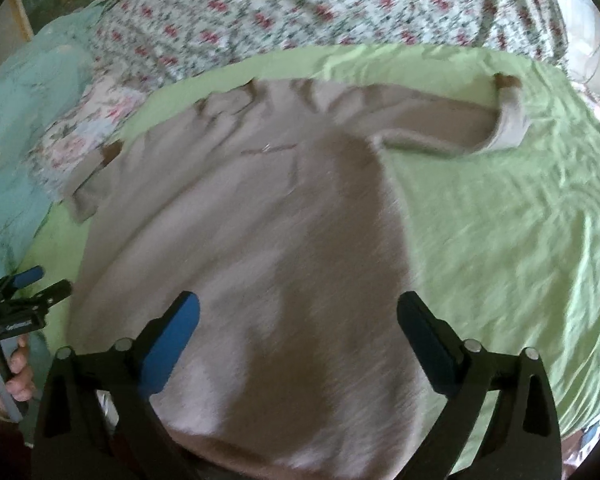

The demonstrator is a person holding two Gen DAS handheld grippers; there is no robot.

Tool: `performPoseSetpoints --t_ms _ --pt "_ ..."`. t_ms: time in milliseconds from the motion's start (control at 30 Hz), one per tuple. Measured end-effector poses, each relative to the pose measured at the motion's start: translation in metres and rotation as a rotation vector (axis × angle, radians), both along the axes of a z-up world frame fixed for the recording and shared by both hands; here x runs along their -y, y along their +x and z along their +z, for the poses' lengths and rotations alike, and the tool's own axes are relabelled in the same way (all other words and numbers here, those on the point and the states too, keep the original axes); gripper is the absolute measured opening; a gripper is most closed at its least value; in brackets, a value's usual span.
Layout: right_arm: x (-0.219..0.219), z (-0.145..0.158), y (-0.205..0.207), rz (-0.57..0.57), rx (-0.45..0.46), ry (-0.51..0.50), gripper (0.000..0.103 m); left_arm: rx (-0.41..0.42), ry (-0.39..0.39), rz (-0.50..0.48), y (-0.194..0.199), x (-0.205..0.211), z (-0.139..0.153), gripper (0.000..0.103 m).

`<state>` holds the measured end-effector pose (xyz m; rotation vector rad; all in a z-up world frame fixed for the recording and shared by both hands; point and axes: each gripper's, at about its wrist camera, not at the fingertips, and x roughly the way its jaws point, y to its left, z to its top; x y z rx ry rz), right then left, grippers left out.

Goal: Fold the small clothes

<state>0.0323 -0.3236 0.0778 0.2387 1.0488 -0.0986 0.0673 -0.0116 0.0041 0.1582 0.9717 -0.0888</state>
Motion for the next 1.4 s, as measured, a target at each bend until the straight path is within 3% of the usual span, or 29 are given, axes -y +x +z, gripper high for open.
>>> performPoseSetpoints --t_ms 100,167,367,467,667,767,800,867,1067,1267,1400 --pt "0.039 0.006 0.02 -0.05 0.034 -0.011 0.091 -0.01 -0.016 -0.011 0.014 0.003 0.002 0.102" --pt "0.07 0.01 0.036 -0.109 0.053 -0.011 0.082 -0.008 -0.019 -0.011 0.022 0.004 0.002 0.102" --pt "0.186 0.022 0.093 -0.321 0.139 -0.051 0.064 -0.055 -0.02 -0.004 0.042 0.011 -0.009 0.102" --pt "0.225 0.014 0.127 -0.385 0.129 -0.084 0.057 -0.091 -0.007 0.002 0.049 0.015 -0.022 0.102" --pt "0.284 -0.006 0.18 -0.474 0.088 -0.139 0.053 -0.157 0.005 0.018 0.063 0.022 -0.048 0.102" --pt "0.302 -0.024 0.201 -0.49 0.023 -0.14 0.048 -0.183 0.0 0.016 0.071 0.029 -0.057 0.102" --pt "0.305 -0.028 0.205 -0.488 0.005 -0.148 0.044 -0.188 -0.002 0.014 0.073 0.031 -0.057 0.102" --pt "0.308 -0.033 0.207 -0.487 -0.003 -0.131 0.011 -0.188 -0.01 0.006 0.075 0.034 -0.057 0.102" --pt "0.259 -0.005 0.203 -0.379 0.111 -0.091 0.01 -0.16 -0.039 -0.013 0.077 0.038 -0.052 0.102" --pt "0.148 0.012 0.216 -0.15 0.194 0.103 0.01 -0.131 -0.065 0.004 0.067 0.027 -0.043 0.102" --pt "0.046 0.01 0.229 0.035 0.223 0.232 0.01 -0.111 -0.082 0.029 0.062 0.009 -0.037 0.102"
